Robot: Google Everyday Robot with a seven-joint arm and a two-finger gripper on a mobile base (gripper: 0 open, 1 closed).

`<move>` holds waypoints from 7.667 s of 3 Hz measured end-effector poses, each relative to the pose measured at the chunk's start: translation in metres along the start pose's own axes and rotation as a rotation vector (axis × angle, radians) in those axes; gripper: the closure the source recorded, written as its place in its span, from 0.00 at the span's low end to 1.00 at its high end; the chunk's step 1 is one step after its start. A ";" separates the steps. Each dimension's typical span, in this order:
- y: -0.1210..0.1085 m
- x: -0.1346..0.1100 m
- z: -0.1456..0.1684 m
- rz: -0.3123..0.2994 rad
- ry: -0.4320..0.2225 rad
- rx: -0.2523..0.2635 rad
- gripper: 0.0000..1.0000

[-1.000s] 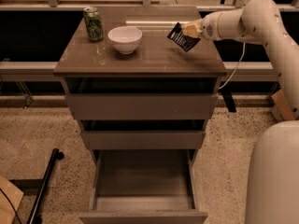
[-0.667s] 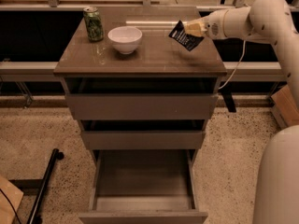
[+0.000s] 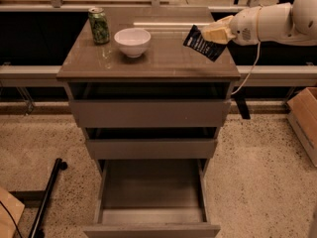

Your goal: Place rxbar blueberry into bottom drawer

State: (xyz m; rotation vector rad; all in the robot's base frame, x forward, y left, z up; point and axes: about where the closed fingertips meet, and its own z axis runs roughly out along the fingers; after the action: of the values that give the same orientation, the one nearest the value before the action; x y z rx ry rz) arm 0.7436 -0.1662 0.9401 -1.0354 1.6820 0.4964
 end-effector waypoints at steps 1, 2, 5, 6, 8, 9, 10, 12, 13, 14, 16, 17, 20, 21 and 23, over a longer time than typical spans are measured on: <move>0.034 0.010 -0.020 -0.079 0.016 -0.094 1.00; 0.067 0.031 -0.031 -0.077 0.035 -0.188 1.00; 0.125 0.107 -0.012 0.086 0.149 -0.290 1.00; 0.128 0.107 -0.004 0.053 0.174 -0.299 1.00; 0.173 0.164 0.027 -0.037 0.155 -0.335 1.00; 0.199 0.205 0.041 -0.030 0.116 -0.339 1.00; 0.223 0.267 0.076 0.058 0.052 -0.316 1.00; 0.250 0.369 0.132 0.267 -0.006 -0.307 1.00; 0.250 0.370 0.132 0.267 -0.006 -0.307 1.00; 0.268 0.386 0.151 0.247 0.007 -0.320 1.00; 0.308 0.471 0.196 0.244 0.036 -0.288 1.00; 0.318 0.526 0.218 0.310 0.046 -0.248 1.00; 0.336 0.676 0.261 0.550 0.098 -0.183 1.00; 0.332 0.677 0.262 0.549 0.097 -0.175 0.82; 0.336 0.675 0.265 0.550 0.096 -0.183 0.34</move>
Offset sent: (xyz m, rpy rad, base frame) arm -0.1234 -0.0035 -0.0529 -0.0699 0.0990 0.2920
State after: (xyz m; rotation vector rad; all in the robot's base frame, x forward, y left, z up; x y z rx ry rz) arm 0.5638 -0.0514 0.1696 -0.7186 2.0394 0.9826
